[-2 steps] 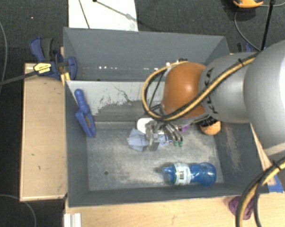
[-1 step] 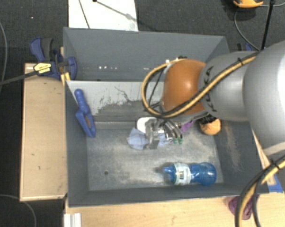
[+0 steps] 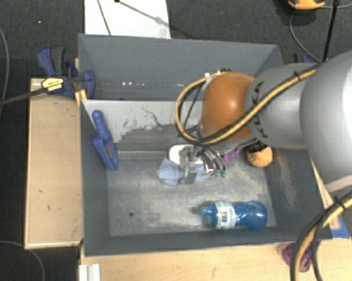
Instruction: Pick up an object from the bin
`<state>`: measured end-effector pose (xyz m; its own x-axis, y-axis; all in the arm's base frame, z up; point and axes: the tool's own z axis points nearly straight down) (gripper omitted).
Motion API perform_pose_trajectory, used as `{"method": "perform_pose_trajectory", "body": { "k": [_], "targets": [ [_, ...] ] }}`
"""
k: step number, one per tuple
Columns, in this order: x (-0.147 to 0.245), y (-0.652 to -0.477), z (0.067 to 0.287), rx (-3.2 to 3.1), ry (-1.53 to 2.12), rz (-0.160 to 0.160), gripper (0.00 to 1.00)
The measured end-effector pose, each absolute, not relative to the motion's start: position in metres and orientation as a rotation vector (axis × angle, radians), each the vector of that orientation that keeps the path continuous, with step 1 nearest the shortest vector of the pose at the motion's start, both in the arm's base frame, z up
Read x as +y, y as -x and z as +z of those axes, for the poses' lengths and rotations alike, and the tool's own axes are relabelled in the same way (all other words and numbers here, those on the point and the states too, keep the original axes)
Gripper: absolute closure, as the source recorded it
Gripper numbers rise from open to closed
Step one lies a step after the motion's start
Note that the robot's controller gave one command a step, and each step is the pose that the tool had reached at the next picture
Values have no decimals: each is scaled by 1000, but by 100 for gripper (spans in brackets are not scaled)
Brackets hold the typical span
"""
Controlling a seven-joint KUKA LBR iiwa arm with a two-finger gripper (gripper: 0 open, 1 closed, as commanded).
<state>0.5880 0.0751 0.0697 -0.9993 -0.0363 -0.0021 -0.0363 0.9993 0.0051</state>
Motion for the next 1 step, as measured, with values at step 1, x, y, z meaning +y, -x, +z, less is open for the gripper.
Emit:
{"method": "perform_pose_trajectory", "body": {
  "k": [1],
  "targets": [
    [85, -581, 160, 3135, 48, 9, 100]
  ]
}}
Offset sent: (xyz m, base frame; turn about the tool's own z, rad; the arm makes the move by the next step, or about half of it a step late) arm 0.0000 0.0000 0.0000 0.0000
